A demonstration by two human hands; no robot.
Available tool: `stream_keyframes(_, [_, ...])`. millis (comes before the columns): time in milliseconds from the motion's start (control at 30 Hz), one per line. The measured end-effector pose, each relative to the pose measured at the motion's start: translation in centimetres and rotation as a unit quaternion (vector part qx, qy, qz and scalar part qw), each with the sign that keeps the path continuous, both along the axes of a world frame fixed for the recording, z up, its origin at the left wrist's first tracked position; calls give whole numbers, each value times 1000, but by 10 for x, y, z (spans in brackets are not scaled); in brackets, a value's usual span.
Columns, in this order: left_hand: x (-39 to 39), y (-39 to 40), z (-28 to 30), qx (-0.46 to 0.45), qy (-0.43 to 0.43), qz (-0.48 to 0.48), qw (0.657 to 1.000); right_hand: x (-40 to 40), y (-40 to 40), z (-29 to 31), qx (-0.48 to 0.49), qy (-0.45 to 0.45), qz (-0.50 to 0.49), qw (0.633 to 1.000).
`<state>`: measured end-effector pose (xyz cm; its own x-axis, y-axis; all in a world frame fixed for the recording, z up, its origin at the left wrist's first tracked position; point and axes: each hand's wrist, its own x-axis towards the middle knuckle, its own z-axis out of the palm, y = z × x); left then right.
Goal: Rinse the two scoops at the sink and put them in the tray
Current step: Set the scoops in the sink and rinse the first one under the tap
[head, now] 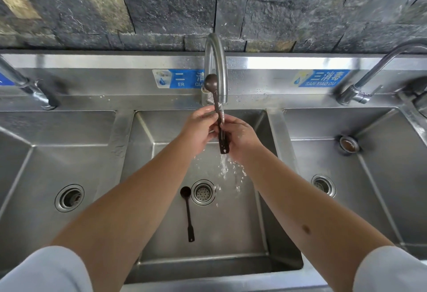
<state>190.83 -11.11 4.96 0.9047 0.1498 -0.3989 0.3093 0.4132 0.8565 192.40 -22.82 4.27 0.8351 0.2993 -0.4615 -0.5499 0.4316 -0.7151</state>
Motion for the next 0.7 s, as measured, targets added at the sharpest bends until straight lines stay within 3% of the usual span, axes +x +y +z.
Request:
stream_keyframes(267, [-32,-19,-28,30,69,-43,996,-46,-24,-12,-56,35,-7,998])
stream_keyframes(433, [-85,-39,-54,-68,150,-56,985,-106,-41,-25,-184,78,46,979])
stream_keyframes(600, [-131,-46,-77,-76,226,-97,966,-149,-53,-37,-110,200,38,973])
stream_keyframes(700, [-144,-51,-83,-71,258,-97,959,-165,-59,-44,-174,200,43,963])
